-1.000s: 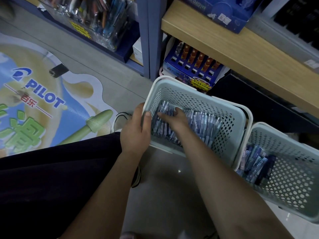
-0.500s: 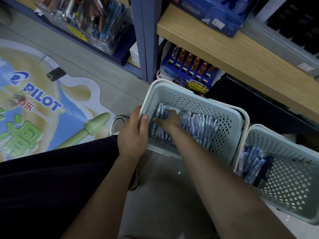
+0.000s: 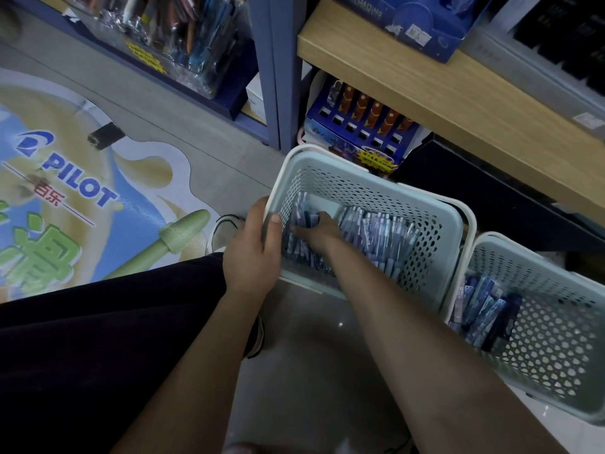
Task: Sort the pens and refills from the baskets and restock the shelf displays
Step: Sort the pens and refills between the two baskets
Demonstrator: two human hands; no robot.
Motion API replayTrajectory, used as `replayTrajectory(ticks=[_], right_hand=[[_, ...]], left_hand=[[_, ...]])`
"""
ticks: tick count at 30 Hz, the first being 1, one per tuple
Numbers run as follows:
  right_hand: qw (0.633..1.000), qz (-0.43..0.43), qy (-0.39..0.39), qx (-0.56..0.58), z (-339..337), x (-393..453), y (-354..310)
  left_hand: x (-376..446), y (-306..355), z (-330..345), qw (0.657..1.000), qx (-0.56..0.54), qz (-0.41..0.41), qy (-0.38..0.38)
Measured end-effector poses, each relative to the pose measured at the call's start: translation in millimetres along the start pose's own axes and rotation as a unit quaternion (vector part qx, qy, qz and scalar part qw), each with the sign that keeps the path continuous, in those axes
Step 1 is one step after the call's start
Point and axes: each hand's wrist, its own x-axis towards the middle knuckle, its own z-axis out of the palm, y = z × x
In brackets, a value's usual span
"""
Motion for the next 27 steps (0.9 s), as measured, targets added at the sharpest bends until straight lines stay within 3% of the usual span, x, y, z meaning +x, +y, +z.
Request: replayTrajectory(ticks=[16, 27], right_hand=[[0.984, 0.044, -0.044, 0.168, -2.3, 0.5, 0.8], [0.987, -0.001, -0.047, 0.155, -24.7, -11.9, 11.0]], left_hand=[[0.9, -1.8, -0.2, 1.000, -0.010, 0.008, 0.001], [-1.3, 5.6, -2.6, 0.999, 0.044, -0.006, -0.003]])
